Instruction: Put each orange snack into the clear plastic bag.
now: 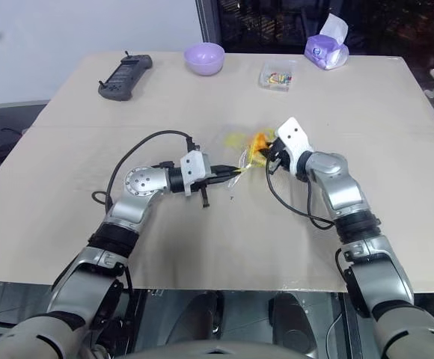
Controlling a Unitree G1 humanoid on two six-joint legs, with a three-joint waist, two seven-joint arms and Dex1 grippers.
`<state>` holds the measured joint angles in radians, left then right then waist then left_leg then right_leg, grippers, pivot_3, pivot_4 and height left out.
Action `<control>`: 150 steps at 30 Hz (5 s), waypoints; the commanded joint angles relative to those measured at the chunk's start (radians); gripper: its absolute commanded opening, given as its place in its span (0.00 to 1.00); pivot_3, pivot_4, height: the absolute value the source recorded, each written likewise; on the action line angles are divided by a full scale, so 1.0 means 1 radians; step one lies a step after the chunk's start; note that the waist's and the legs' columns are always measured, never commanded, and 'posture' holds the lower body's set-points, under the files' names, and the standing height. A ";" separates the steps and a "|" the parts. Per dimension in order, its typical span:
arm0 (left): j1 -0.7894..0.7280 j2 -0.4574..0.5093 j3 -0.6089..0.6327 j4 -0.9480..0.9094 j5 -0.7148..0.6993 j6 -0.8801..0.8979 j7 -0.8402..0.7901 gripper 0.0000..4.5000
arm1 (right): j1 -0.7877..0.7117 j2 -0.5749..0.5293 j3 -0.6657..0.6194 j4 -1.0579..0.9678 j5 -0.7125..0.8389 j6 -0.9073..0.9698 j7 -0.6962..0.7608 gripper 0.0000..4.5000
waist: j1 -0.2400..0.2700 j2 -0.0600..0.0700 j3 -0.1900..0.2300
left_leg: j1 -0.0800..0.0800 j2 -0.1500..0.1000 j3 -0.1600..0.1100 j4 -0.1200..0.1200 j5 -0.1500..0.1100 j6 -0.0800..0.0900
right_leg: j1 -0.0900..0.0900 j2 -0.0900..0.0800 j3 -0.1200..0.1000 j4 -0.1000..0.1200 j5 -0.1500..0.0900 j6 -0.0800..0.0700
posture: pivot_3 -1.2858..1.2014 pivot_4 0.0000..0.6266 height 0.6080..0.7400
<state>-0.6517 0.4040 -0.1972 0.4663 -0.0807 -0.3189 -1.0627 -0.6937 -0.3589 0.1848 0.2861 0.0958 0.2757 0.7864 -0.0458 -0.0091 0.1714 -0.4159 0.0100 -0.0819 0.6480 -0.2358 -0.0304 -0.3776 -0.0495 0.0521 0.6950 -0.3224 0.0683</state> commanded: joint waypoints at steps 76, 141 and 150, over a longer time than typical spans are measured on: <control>-0.083 -0.081 0.037 0.097 -0.060 -0.080 -0.134 0.00 | 0.250 -0.356 -0.071 -0.025 -0.131 -0.327 0.075 0.44 | -0.001 0.000 0.000 | 0.000 -0.001 0.001 0.004 0.000 0.001 | 0.001 0.000 0.001 0.002 0.000 0.000 | 0.52 0.24 1.00; 0.021 -0.141 0.109 -0.143 -0.078 0.202 0.211 0.00 | 0.118 -0.506 -0.062 -0.504 -0.035 0.035 0.268 0.57 | 0.001 -0.001 0.001 | 0.000 -0.002 -0.001 0.005 0.000 0.001 | 0.001 -0.002 0.000 0.002 0.000 0.001 | 0.52 0.24 1.00; 0.046 -0.142 0.098 -0.221 -0.085 0.268 0.218 0.00 | -0.036 -0.200 0.064 -0.483 -0.140 0.036 0.049 0.57 | 0.015 -0.002 0.001 | -0.002 -0.003 -0.004 0.006 0.002 -0.003 | 0.001 -0.003 -0.003 0.001 0.000 0.000 | 0.52 0.24 1.00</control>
<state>-0.6045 0.2656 -0.1050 0.2944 -0.1504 -0.0526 -0.8491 -0.7038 -0.5668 0.2489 -0.1788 -0.0218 0.3230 0.8716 -0.0305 -0.0111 0.1722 -0.4178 0.0062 -0.0850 0.6536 -0.2334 -0.0331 -0.3763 -0.0530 0.0500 0.6959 -0.3222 0.0688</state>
